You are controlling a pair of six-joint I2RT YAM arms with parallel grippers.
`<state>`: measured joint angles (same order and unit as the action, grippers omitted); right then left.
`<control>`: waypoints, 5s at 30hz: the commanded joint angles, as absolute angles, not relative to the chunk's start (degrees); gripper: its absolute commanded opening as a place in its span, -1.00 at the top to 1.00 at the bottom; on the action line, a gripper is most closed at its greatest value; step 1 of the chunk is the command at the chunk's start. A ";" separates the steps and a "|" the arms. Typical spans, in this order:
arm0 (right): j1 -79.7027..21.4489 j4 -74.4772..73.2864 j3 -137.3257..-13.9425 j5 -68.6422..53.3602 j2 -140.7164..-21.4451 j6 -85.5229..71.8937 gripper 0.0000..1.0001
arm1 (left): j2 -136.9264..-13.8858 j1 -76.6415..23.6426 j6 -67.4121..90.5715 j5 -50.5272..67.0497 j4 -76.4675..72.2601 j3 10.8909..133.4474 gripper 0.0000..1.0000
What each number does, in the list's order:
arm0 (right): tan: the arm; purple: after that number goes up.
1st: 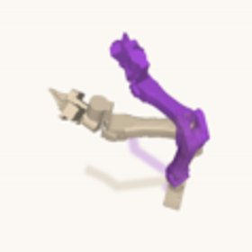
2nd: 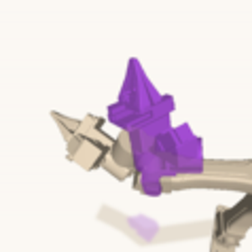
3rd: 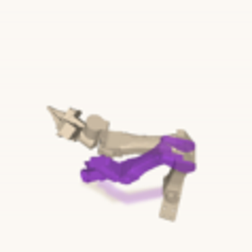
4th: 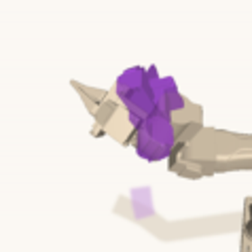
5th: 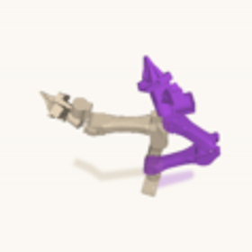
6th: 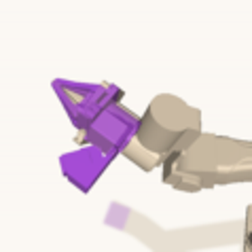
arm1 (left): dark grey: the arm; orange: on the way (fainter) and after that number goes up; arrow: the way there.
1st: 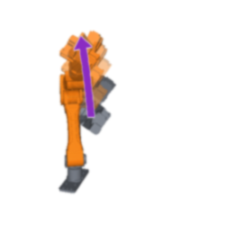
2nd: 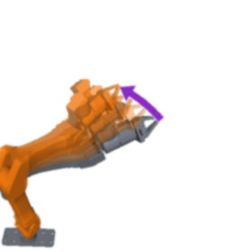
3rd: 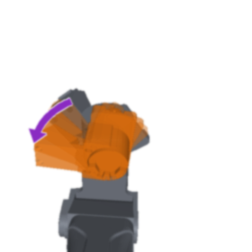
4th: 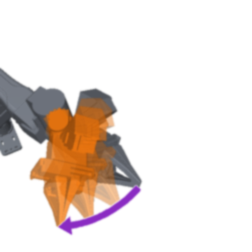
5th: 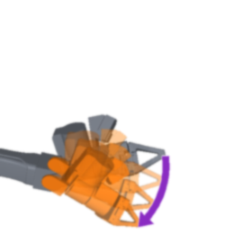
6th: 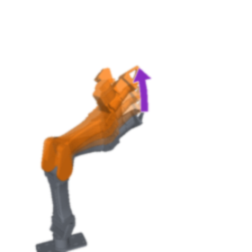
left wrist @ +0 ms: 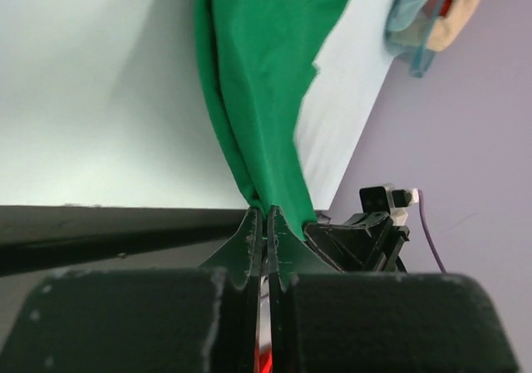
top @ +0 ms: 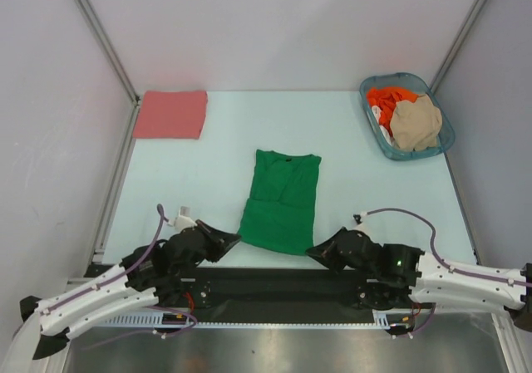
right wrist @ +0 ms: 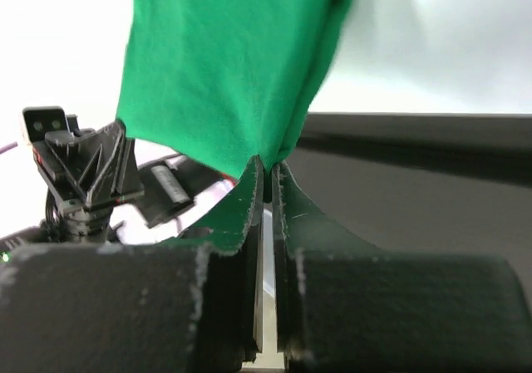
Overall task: Fold and stack the t-shirts
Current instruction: Fold the tshirt
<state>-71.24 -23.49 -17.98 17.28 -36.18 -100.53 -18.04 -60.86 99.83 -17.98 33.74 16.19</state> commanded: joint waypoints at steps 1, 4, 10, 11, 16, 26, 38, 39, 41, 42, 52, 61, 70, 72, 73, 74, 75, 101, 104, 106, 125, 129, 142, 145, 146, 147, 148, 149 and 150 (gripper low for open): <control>-66.99 -27.16 -22.32 19.53 -34.63 -96.61 1.00 | -23.87 -61.09 94.14 -25.20 34.80 24.86 0.99; -53.04 -26.11 -24.78 9.43 -35.41 -86.51 1.00 | -31.95 -58.56 88.88 -27.07 32.10 31.27 0.99; -24.37 -21.45 -35.84 -13.43 -48.57 -67.08 1.00 | -46.65 -39.40 74.90 -11.00 18.20 38.75 0.99; -22.78 -20.66 -37.60 -16.67 -53.04 -65.23 1.00 | -50.32 -37.63 74.01 -9.94 17.50 41.20 0.99; -15.31 -19.25 -47.89 -23.01 -66.51 -58.46 1.00 | -61.41 -28.32 69.88 -2.91 10.82 47.80 0.99; -10.38 -17.75 -62.31 -29.79 -85.86 -54.93 1.00 | -81.90 -22.85 67.59 5.62 5.98 60.54 0.99; -5.89 -16.53 -72.77 -35.76 -103.69 -52.47 1.00 | -97.55 -19.07 68.73 12.83 6.24 68.46 0.99; -5.63 -16.18 -73.38 -36.03 -104.67 -52.30 1.00 | -99.21 -18.81 68.56 13.27 6.24 68.73 0.99; -5.36 -16.00 -75.57 -36.82 -107.04 -52.03 1.00 | -100.89 -18.20 68.12 13.62 6.24 70.04 0.99; -5.27 -15.82 -76.37 -37.35 -109.31 -51.86 1.00 | -102.29 -17.93 67.85 13.97 6.24 70.66 0.99; -4.83 -16.44 -82.26 -38.41 -117.33 -51.86 0.96 | -112.93 -15.38 65.74 18.98 7.47 78.83 1.00; -4.40 -17.05 -85.43 -38.67 -121.90 -51.85 0.76 | -120.84 -14.41 63.46 22.76 10.36 86.30 0.89; -0.44 -47.23 -114.15 -27.63 -130.43 -23.75 -0.08 | -114.55 -13.97 36.06 1.33 30.23 99.86 0.12; -1.05 -47.99 -112.43 -26.81 -126.07 -19.54 -0.20 | -110.85 -13.98 34.98 2.45 30.15 97.14 0.08; -1.66 -47.38 -110.50 -27.94 -124.38 -18.82 -0.21 | -107.00 -14.24 34.98 6.03 27.80 95.29 0.08; -3.15 -46.15 -108.39 -29.34 -122.71 -18.55 -0.22 | -105.14 -14.24 35.85 9.72 25.60 90.14 0.08; -3.86 -41.88 -102.63 -30.92 -120.52 -20.11 -0.22 | -103.29 -14.67 36.64 13.76 22.71 86.96 0.09; -5.98 10.21 -85.16 -54.32 -134.30 -48.35 0.60 | -104.78 -16.43 32.44 35.25 -0.45 50.80 0.62; -5.97 5.22 -87.09 -54.05 -132.46 -47.12 0.58 | -100.49 -16.35 29.54 32.70 6.40 51.15 0.62; -6.59 -2.50 -90.59 -52.22 -128.70 -41.01 0.54 | -96.35 -16.35 28.13 32.17 8.96 51.24 0.59; -25.14 17.56 -66.98 -56.77 -121.63 -48.51 0.77 | -127.50 -16.35 42.19 43.86 -4.83 83.84 0.47; -23.21 19.51 -61.89 -57.83 -122.79 -48.26 0.75 | -131.39 -14.86 40.44 43.07 -3.44 84.37 0.49; -7.75 0.18 -54.92 -55.72 -104.67 -36.04 0.64 | -109.29 -15.29 30.94 38.59 10.72 78.96 0.31; -7.21 2.01 -61.24 -53.89 -109.50 -38.22 0.63 | -103.82 -18.54 34.44 39.02 7.40 69.66 0.31; -7.12 3.33 -63.09 -52.05 -110.99 -39.02 0.63 | -100.75 -19.94 35.93 39.20 4.86 66.48 0.31; -7.12 4.21 -65.02 -51.34 -114.75 -40.76 0.63 | -99.59 -20.47 38.56 39.11 0.22 63.31 0.30; -7.12 5.09 -69.04 -50.55 -116.53 -41.48 0.62 | -98.80 -20.83 39.45 38.85 -2.70 57.97 0.30; -7.12 6.14 -71.00 -49.15 -118.54 -42.09 0.61 | -98.70 -21.00 40.33 39.20 -4.55 55.66 0.30; -7.12 6.85 -73.10 -48.78 -120.30 -42.53 0.61 | -98.96 -21.01 42.17 39.72 -8.75 53.55 0.31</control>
<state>-6.87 3.64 -67.57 -52.18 -115.79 -40.27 -97.32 -20.21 37.41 39.46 -0.19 60.88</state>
